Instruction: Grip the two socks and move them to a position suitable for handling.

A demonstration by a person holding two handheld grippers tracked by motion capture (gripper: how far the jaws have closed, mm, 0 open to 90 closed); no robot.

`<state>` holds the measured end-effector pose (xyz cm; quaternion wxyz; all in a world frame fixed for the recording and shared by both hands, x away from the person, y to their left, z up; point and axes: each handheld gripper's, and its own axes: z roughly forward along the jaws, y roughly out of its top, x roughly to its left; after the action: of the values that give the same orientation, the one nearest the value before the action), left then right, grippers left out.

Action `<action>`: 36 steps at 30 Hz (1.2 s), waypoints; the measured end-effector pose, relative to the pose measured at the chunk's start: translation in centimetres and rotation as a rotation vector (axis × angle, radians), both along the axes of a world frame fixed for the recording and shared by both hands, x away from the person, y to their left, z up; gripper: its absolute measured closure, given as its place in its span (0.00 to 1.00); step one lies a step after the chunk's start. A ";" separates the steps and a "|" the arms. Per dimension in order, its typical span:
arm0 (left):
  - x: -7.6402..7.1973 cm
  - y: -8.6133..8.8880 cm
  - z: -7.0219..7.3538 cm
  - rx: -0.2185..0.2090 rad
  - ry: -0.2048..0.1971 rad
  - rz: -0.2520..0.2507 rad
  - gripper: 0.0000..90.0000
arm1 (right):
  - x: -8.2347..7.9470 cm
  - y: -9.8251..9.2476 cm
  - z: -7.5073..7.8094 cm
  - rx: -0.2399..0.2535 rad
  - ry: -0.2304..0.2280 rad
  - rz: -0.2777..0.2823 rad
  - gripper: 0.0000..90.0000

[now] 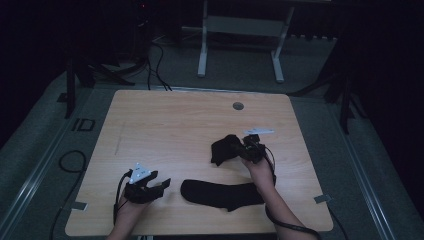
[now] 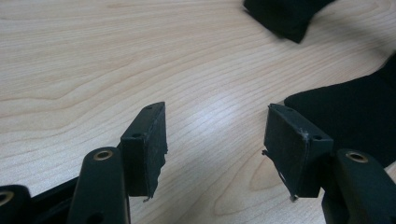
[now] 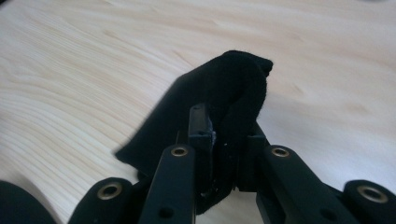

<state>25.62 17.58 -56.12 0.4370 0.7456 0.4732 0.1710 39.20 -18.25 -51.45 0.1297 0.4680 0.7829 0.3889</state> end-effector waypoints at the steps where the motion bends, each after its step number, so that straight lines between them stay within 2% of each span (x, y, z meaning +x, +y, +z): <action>1: 0.0 -0.1 0.0 0.002 -0.001 -0.003 0.44 | -0.2 -0.6 -0.4 0.007 0.011 -0.018 0.89; 4: 0.0 -0.3 0.0 0.003 0.001 -0.007 0.44 | -0.9 -1.9 -1.6 -0.011 0.033 -0.048 0.88; 9: 0.1 -0.9 0.1 0.014 0.003 -0.022 0.44 | -1.4 -3.7 -3.0 -0.008 0.070 -0.092 0.85; 10: 0.1 -1.0 0.1 0.015 0.001 -0.025 0.44 | -1.5 -4.0 -3.2 -0.011 0.071 -0.104 0.81; 13: 0.2 -1.4 0.3 0.017 -0.001 -0.037 0.44 | -1.7 -4.6 -3.4 -0.006 0.090 -0.116 0.59; 16: 0.2 -1.7 0.6 0.018 -0.005 -0.052 0.44 | -2.1 -5.3 -3.1 0.005 0.082 -0.129 0.54; 17: 0.4 -2.1 0.9 0.016 -0.001 -0.076 0.44 | -2.4 -5.8 -2.8 0.023 0.082 -0.138 0.54; 18: 0.6 -2.4 1.1 0.016 -0.003 -0.091 0.44 | -2.7 -6.7 -2.3 0.050 0.078 -0.134 0.57; 21: 1.0 -3.6 1.8 0.018 -0.004 -0.136 0.44 | -2.8 -7.5 -2.1 0.042 0.086 -0.135 0.59; 22: 1.0 -3.6 1.8 0.018 -0.004 -0.136 0.44 | -2.8 -7.5 -2.1 0.042 0.086 -0.135 0.59; 24: 1.6 -5.4 2.5 0.020 -0.013 -0.185 0.44 | -2.5 -8.0 -2.3 0.080 0.114 -0.117 0.58; 25: 1.9 -6.1 2.7 0.027 -0.015 -0.202 0.44 | -2.4 -7.9 -2.2 0.084 0.110 -0.109 0.59; 27: 2.5 -7.7 3.2 0.035 -0.027 -0.236 0.44 | -2.3 -7.8 -2.1 0.074 0.095 -0.103 0.67; 28: 2.5 -7.7 3.2 0.035 -0.027 -0.236 0.44 | -2.3 -7.8 -2.1 0.074 0.095 -0.103 0.67; 29: 2.9 -8.9 3.6 0.050 -0.031 -0.258 0.44 | -2.2 -7.6 -2.1 0.064 0.102 -0.093 0.74; 30: 3.1 -9.5 3.7 0.056 -0.034 -0.267 0.42 | -2.1 -7.4 -2.2 0.042 0.100 -0.091 0.90; 32: 3.6 -10.7 4.1 0.075 -0.040 -0.299 0.42 | -2.1 -7.2 -2.0 0.051 0.109 -0.074 0.98; 34: 3.9 -11.3 4.2 0.086 -0.040 -0.311 0.40 | -2.2 -7.1 -1.9 0.057 0.105 -0.070 0.98; 36: 4.9 -13.2 4.4 0.100 -0.029 -0.339 0.39 | -2.5 -6.5 -1.1 0.067 0.084 -0.060 0.99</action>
<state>30.57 4.37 -51.70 0.4288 0.8329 0.3252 0.1287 36.67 -24.80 -52.54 0.0925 0.5112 0.7599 0.3907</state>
